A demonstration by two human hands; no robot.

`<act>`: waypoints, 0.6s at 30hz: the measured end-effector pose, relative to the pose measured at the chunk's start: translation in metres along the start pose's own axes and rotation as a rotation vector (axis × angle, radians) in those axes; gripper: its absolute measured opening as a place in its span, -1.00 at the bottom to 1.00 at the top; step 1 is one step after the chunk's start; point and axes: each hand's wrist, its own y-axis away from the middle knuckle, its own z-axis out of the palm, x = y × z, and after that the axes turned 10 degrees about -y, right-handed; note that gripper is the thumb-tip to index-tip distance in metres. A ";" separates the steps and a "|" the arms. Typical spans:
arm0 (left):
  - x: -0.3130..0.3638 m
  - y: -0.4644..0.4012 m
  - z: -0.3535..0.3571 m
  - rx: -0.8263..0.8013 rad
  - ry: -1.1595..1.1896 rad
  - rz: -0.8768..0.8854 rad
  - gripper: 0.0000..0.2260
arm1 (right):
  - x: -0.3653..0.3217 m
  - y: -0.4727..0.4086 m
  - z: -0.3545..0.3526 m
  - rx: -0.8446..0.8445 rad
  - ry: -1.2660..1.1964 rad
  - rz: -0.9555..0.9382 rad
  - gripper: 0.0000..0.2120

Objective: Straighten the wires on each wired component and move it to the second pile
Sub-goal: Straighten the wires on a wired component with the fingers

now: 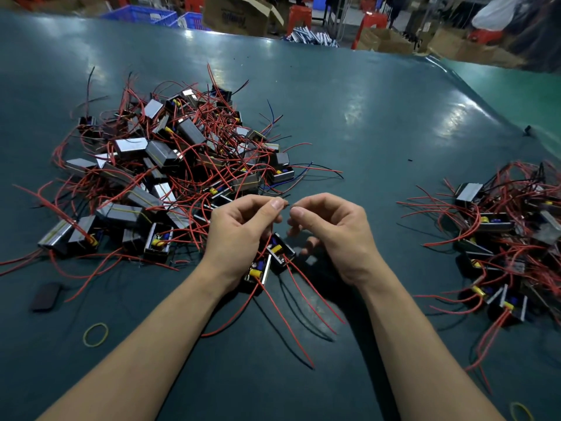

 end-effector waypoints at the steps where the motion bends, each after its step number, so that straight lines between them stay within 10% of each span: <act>1: 0.000 0.000 0.000 -0.002 -0.004 0.005 -0.92 | 0.000 0.000 0.001 -0.007 0.001 -0.013 -0.95; 18: 0.000 0.006 0.006 -0.036 -0.062 0.151 -0.93 | 0.005 -0.002 0.005 0.099 0.000 -0.049 -0.95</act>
